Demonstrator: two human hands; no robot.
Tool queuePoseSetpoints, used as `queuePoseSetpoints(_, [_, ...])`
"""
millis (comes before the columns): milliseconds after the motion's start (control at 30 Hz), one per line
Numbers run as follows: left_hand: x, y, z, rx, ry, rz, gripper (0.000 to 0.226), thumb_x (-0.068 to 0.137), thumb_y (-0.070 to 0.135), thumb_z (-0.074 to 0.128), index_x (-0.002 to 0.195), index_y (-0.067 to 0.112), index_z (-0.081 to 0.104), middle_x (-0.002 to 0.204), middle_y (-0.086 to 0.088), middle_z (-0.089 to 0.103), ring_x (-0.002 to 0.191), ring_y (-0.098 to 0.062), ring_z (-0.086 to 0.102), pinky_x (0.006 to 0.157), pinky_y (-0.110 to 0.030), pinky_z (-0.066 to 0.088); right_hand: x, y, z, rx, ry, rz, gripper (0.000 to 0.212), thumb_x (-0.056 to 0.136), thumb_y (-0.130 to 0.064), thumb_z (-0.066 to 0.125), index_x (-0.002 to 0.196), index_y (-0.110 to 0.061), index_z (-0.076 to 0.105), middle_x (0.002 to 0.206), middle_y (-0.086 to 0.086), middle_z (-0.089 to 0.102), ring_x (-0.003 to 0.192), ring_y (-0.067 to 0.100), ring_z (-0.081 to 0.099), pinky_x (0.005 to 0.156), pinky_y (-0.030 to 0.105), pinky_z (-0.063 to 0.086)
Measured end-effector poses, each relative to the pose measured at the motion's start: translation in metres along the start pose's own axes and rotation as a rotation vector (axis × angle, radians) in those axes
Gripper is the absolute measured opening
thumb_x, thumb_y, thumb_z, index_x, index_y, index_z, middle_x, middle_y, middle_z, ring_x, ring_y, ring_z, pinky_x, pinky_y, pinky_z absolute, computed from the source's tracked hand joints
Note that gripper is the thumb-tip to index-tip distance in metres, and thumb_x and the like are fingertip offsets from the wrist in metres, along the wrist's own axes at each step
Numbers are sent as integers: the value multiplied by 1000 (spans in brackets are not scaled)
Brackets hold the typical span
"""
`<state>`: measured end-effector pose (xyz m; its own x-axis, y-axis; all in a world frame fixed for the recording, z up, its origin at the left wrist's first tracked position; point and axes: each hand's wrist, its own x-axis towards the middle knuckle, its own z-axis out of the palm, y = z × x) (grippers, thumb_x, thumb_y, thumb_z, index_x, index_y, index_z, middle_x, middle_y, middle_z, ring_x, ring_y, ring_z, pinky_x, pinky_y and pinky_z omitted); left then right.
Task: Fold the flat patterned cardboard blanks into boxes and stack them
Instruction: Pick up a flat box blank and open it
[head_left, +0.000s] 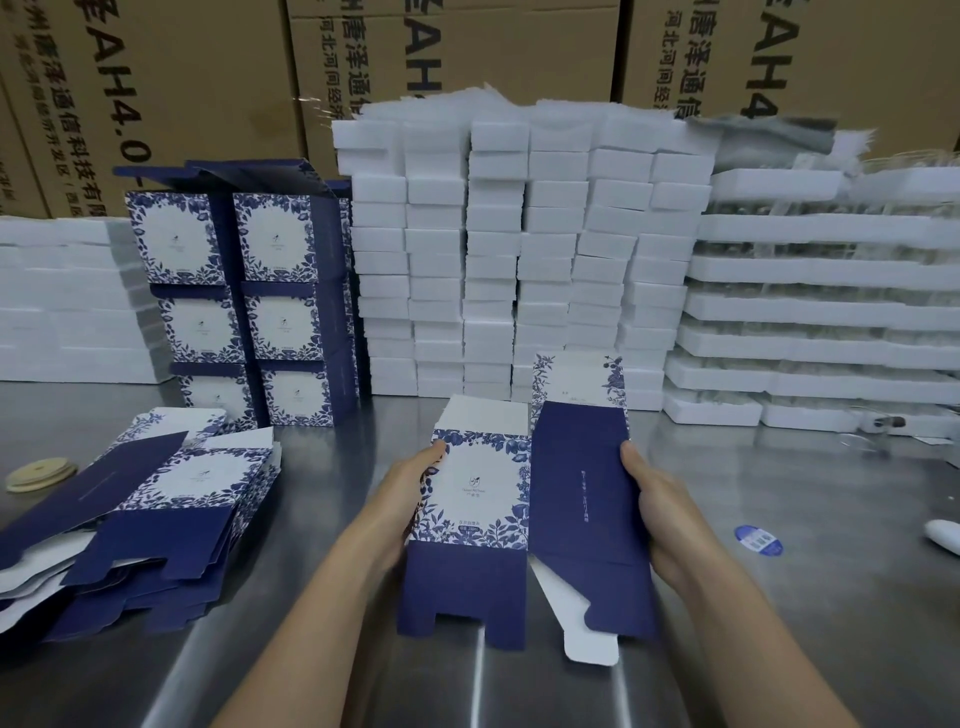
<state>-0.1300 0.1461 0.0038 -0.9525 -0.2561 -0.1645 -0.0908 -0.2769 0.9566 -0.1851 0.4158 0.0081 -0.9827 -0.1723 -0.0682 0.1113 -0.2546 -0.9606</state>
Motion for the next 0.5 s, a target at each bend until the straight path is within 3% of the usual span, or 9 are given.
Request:
queuePoseSetpoints(67, [2, 0, -2, -14, 27, 2, 43, 99, 46, 66, 116, 10, 81, 117, -19, 78, 105, -38, 77, 92, -49, 63, 1, 0, 0, -20, -24, 0, 38, 109, -41, 55, 111, -12, 79, 106, 7, 82, 90, 19, 81, 59, 25, 61])
queuePoseSetpoints(167, [2, 1, -3, -17, 30, 21, 42, 99, 57, 62, 104, 22, 86, 112, -12, 80, 102, -34, 78, 79, -39, 64, 2, 0, 0, -46, -56, 9, 39, 108, -42, 55, 117, -12, 78, 114, 7, 81, 99, 20, 79, 71, 29, 61])
queuePoseSetpoints(267, [3, 2, -7, 58, 135, 47, 45, 102, 58, 59, 101, 20, 83, 101, -10, 81, 89, -30, 80, 65, -31, 61, 1, 1, -1, -59, -88, 43, 41, 107, -44, 58, 119, -11, 79, 115, 10, 80, 103, 27, 79, 71, 33, 64])
queuePoseSetpoints(400, [6, 2, -11, 135, 142, 48, 47, 110, 47, 51, 103, 10, 79, 93, -12, 82, 78, -28, 81, 54, -29, 60, 4, 4, -3, -88, -111, 78, 39, 105, -43, 59, 122, -13, 79, 121, 9, 78, 112, 29, 76, 104, 46, 56])
queuePoseSetpoints(500, [7, 0, -12, 170, 119, 57, 48, 110, 47, 49, 109, 9, 78, 98, -14, 82, 86, -30, 81, 66, -35, 63, 7, 6, -2, -107, -98, 88, 39, 103, -44, 61, 123, -16, 79, 122, 7, 78, 118, 29, 73, 116, 52, 47])
